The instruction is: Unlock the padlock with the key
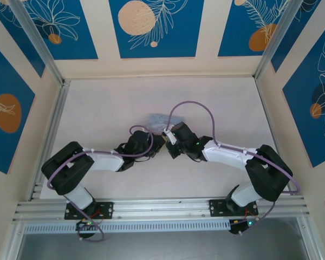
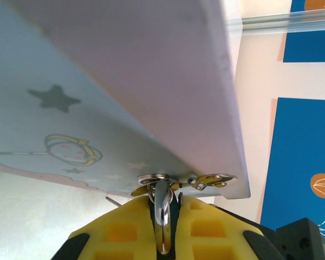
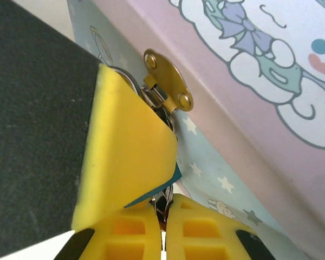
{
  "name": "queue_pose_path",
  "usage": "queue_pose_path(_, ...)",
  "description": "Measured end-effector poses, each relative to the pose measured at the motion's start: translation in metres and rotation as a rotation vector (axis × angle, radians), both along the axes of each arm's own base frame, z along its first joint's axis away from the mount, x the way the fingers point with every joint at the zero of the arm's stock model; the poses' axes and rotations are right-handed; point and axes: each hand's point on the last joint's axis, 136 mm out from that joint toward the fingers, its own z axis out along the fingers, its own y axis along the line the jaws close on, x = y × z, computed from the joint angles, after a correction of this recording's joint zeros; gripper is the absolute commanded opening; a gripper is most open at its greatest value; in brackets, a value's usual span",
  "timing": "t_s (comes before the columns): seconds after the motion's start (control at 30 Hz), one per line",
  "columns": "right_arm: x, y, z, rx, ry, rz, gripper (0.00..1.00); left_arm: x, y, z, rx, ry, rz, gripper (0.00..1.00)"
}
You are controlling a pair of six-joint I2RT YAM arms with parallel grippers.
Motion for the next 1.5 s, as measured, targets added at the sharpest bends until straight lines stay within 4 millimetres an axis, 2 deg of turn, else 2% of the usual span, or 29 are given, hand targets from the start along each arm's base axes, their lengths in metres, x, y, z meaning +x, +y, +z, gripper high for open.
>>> queue_pose_path(0.07,-0.002,0.001,0.0,0.017,0.021,0.003,0.31,0.0,0.0,0.0,0.0,0.001,-0.002,0.0)
queue_pose_path(0.13,-0.004,0.003,0.001,0.044,0.045,0.014,0.42,-0.001,-0.001,-0.002,0.002,0.004,-0.004,0.0)
queue_pose_path(0.3,-0.014,0.003,0.018,0.137,0.092,0.016,0.5,-0.001,-0.001,-0.004,0.01,0.0,-0.012,0.0)
queue_pose_path(0.4,-0.021,-0.004,0.032,0.22,0.105,-0.007,0.54,-0.002,0.0,-0.009,0.038,-0.007,-0.024,0.0)
queue_pose_path(0.47,-0.026,-0.01,0.035,0.264,0.135,-0.038,0.57,-0.003,0.001,-0.013,0.063,-0.014,-0.035,0.0)
queue_pose_path(0.6,-0.036,-0.018,0.022,0.334,0.234,-0.117,0.6,-0.007,0.005,-0.023,0.126,-0.024,-0.062,0.06)
queue_pose_path(0.73,-0.041,-0.017,0.012,0.392,0.322,-0.186,0.61,-0.01,0.008,-0.03,0.168,-0.035,-0.084,0.13)
queue_pose_path(1.1,-0.018,-0.004,-0.003,0.529,0.442,-0.33,0.61,-0.022,0.023,-0.053,0.248,-0.026,-0.109,0.46)
queue_pose_path(1.2,-0.012,-0.005,-0.011,0.543,0.467,-0.363,0.61,-0.025,0.03,-0.049,0.26,-0.036,-0.101,0.57)
queue_pose_path(1.33,0.0,-0.003,-0.015,0.554,0.492,-0.388,0.61,-0.025,0.038,-0.03,0.26,-0.077,-0.075,0.75)
queue_pose_path(1.5,0.042,0.0,0.003,0.61,0.47,-0.411,0.61,-0.023,0.046,-0.011,0.274,-0.121,-0.049,0.91)
